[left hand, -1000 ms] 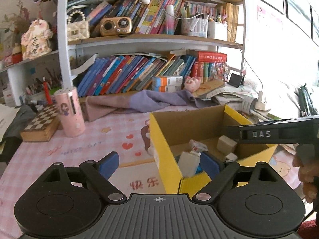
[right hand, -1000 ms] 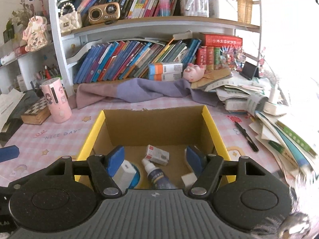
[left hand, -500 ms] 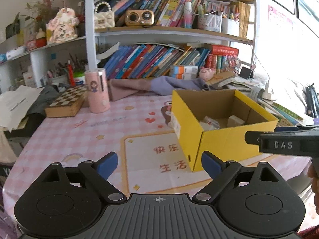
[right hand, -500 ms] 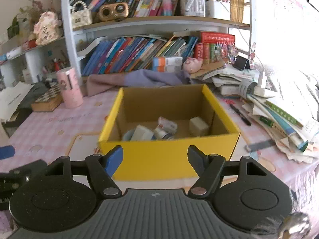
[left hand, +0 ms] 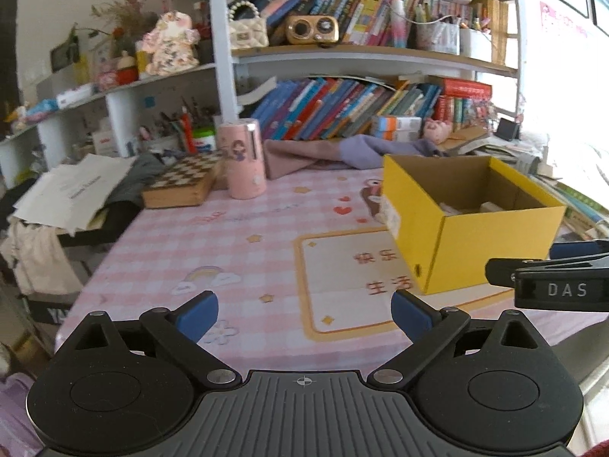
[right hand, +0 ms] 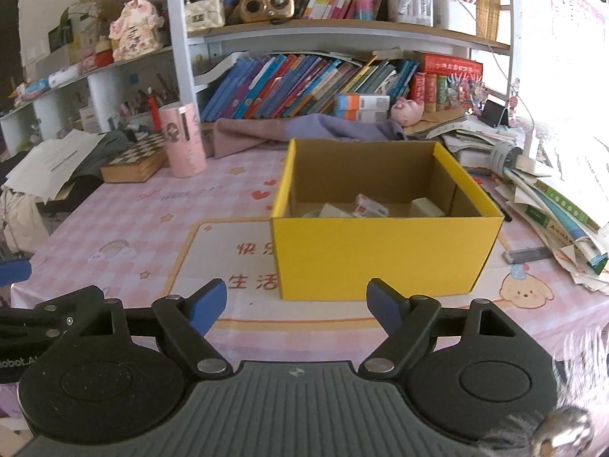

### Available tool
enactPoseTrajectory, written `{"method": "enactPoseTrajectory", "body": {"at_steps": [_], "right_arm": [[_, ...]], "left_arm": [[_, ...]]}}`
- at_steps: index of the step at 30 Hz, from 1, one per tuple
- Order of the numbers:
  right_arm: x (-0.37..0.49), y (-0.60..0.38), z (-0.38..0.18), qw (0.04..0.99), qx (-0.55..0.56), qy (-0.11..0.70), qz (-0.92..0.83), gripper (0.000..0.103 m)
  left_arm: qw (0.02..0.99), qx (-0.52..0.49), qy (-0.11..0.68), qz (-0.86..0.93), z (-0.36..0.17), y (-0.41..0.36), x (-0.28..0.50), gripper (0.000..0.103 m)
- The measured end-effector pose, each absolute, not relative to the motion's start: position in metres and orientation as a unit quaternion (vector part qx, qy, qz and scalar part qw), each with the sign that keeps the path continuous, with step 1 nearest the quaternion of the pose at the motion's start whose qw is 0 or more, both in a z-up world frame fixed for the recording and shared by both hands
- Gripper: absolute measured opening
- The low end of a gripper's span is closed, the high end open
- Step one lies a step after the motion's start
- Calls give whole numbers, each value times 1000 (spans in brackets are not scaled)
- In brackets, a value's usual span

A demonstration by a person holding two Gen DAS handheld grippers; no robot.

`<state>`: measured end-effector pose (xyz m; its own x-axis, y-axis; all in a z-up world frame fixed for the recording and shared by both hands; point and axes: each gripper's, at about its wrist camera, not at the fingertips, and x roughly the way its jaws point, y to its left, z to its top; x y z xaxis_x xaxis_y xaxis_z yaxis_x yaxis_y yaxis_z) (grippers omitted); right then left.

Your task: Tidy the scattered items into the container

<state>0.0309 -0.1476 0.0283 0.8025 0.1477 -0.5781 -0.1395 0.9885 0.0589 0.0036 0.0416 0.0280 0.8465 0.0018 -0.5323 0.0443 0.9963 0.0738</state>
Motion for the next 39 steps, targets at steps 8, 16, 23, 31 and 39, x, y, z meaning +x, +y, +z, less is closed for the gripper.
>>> {"method": "enactPoseTrajectory", "body": {"at_steps": [8, 16, 23, 31, 39], "right_arm": [[23, -131, 22, 946, -7, 314, 84, 82], [21, -126, 16, 942, -6, 326, 84, 83], [21, -126, 12, 937, -9, 339, 83, 86], [20, -126, 9, 934, -16, 347, 77, 86], [23, -125, 7, 929, -19, 363, 76, 86]], "left_arm": [[957, 44, 285, 1, 25, 51, -5, 102], [952, 40, 302, -7, 19, 53, -8, 103], [947, 32, 320, -21, 12, 52, -7, 103], [946, 33, 323, -23, 11, 49, -7, 103], [946, 54, 320, -21, 13, 42, -11, 103]]}}
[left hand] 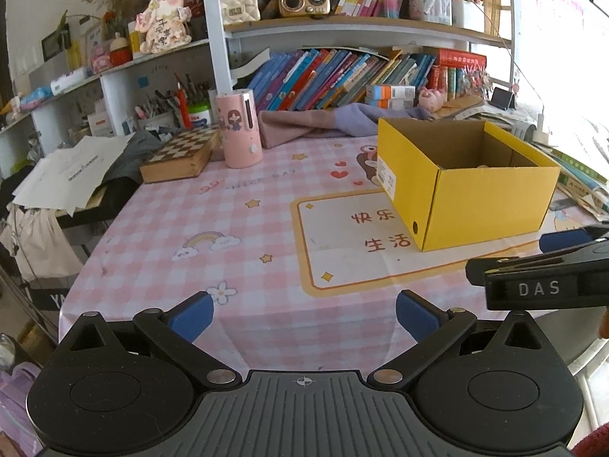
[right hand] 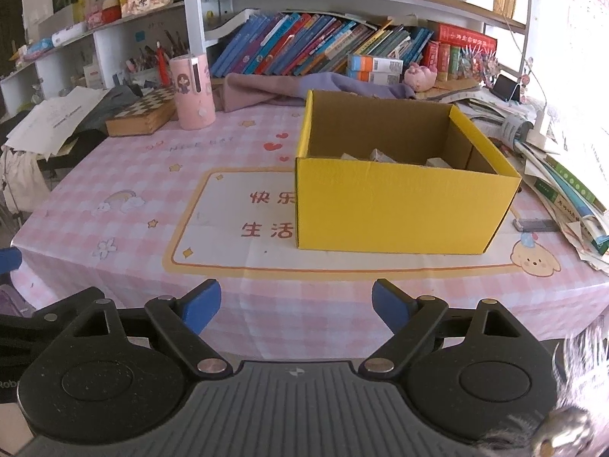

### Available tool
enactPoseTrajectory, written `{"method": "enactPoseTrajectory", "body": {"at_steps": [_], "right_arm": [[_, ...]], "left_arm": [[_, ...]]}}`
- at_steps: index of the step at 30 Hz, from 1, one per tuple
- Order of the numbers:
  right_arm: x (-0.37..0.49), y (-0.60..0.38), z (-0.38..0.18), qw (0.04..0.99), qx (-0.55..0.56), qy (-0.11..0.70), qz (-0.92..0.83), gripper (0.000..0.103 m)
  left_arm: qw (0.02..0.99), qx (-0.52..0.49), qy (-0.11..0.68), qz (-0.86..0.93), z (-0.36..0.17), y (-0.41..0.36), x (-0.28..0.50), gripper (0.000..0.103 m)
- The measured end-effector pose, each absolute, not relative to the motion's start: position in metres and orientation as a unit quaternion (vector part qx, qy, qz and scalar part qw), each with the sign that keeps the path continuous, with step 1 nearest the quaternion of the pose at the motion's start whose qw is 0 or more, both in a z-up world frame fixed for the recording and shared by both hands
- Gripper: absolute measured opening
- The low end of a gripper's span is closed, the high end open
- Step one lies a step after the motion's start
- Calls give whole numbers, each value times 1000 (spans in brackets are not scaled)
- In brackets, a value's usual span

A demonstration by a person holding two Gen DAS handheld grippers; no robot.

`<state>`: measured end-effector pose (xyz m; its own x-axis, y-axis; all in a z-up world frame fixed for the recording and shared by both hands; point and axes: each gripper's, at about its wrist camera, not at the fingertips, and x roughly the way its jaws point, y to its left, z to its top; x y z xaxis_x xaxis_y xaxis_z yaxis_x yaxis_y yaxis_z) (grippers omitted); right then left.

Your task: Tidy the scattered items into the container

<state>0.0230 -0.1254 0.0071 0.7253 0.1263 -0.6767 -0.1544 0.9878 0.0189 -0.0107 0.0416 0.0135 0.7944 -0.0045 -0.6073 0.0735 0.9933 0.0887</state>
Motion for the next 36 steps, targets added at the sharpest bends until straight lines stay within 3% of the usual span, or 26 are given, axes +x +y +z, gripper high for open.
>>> {"method": "enactPoseTrajectory", "body": {"at_steps": [36], "right_arm": [[31, -117, 9, 929, -36, 359, 77, 86]], "left_arm": [[943, 51, 328, -22, 9, 43, 2, 103]]}}
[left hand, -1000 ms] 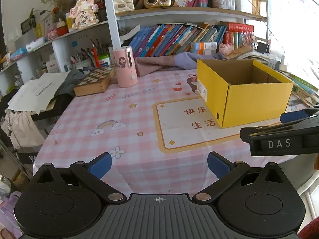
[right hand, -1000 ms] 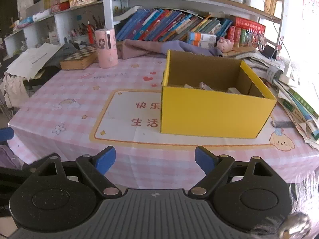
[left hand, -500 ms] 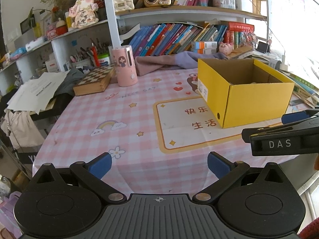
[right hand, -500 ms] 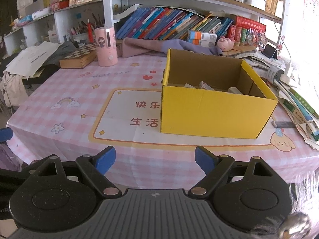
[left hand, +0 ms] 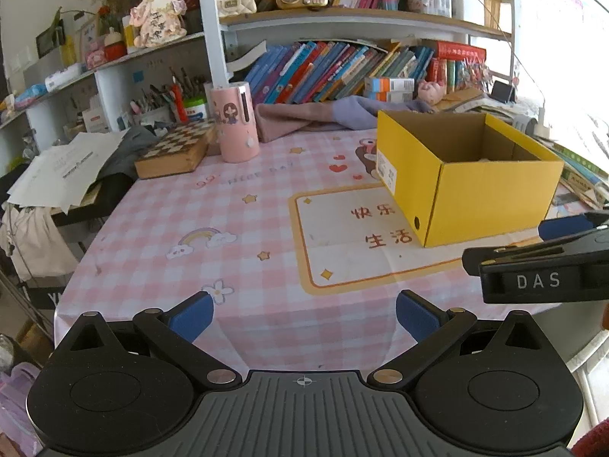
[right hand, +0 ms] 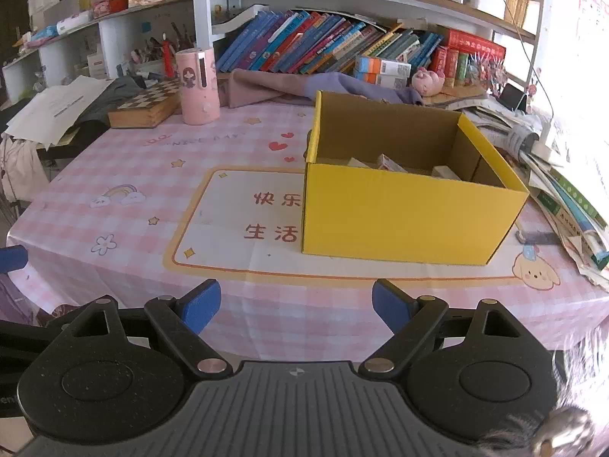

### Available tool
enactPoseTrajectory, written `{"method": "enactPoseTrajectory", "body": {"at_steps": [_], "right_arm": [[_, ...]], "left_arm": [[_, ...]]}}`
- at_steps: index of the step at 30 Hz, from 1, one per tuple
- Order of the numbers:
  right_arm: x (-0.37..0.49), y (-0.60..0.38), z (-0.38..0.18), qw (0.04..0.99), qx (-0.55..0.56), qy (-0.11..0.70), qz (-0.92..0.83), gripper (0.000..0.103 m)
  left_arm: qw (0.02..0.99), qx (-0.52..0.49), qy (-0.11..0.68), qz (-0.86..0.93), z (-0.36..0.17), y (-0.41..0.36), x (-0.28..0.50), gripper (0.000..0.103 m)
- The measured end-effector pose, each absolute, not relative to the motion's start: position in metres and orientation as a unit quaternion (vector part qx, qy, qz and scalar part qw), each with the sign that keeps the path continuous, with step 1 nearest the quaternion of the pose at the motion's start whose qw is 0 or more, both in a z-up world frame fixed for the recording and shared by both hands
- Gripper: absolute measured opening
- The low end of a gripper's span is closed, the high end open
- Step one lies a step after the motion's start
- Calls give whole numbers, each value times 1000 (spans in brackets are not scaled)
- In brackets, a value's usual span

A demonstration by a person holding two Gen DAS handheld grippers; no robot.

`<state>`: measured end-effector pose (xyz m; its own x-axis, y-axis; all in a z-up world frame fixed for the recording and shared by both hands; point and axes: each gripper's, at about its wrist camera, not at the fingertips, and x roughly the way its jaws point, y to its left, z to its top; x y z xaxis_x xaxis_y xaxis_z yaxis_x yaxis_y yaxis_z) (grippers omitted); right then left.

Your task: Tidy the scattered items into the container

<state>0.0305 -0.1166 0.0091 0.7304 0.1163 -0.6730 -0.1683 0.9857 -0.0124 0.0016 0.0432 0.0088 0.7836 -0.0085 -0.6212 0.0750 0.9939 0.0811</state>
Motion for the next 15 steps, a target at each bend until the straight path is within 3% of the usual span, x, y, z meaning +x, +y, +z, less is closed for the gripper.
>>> {"method": "enactPoseTrajectory", "body": {"at_steps": [15], "right_arm": [[31, -122, 5, 930, -18, 361, 69, 89]], "left_arm": [[940, 33, 340, -27, 3, 50, 10, 103]]}}
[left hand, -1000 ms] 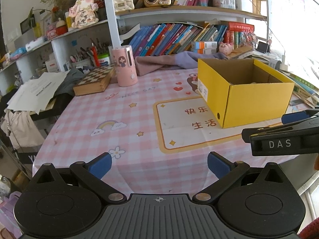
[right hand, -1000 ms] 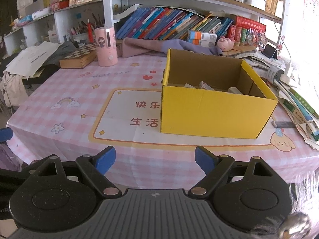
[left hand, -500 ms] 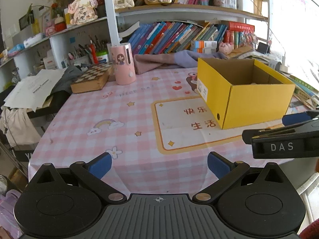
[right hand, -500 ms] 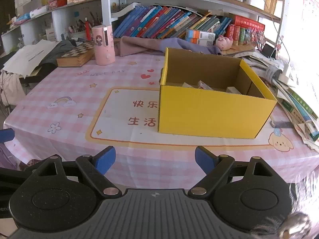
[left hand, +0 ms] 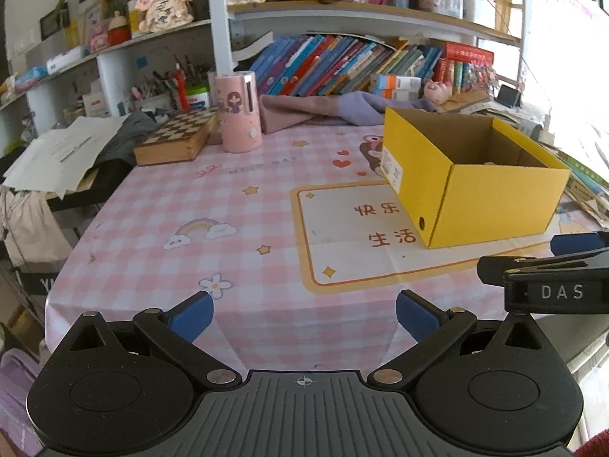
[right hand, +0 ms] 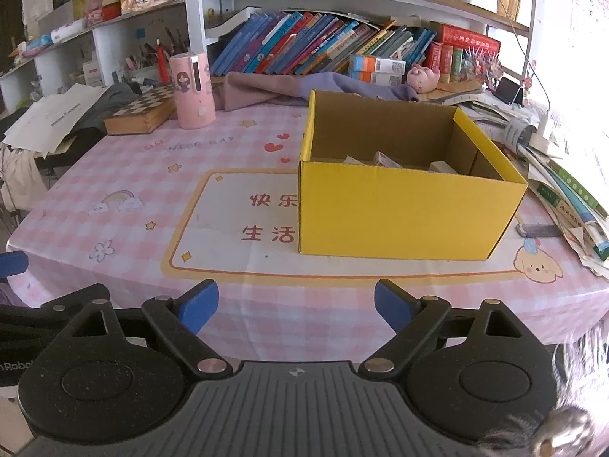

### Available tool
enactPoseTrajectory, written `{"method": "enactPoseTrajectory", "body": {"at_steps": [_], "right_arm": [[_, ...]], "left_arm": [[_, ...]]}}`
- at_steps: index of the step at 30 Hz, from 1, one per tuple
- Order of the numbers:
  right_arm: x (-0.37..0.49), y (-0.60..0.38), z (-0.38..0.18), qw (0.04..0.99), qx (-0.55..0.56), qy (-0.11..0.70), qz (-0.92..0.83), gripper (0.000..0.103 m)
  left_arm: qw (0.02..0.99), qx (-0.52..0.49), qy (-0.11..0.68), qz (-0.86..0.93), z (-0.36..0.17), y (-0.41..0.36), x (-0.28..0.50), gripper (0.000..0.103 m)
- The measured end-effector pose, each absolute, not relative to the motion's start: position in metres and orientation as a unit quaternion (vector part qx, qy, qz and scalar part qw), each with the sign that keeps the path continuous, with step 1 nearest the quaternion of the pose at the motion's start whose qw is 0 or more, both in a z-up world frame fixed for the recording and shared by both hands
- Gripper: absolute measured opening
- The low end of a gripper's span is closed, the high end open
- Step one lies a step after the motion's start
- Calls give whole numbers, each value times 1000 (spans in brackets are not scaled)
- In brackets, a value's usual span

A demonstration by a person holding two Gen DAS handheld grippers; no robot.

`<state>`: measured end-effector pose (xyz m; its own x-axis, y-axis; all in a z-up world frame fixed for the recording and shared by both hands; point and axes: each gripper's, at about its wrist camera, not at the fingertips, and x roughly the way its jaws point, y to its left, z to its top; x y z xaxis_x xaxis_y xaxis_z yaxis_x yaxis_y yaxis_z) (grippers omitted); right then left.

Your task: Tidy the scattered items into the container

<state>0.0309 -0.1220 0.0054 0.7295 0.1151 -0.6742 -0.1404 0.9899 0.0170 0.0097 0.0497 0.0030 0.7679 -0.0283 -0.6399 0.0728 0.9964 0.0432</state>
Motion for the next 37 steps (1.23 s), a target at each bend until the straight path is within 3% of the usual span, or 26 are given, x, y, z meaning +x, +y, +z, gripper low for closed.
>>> {"method": "enactPoseTrajectory", "body": {"at_steps": [37], "right_arm": [[34, -117, 1, 924, -8, 375, 70, 90]], "left_arm": [[931, 27, 363, -25, -1, 55, 16, 103]]}}
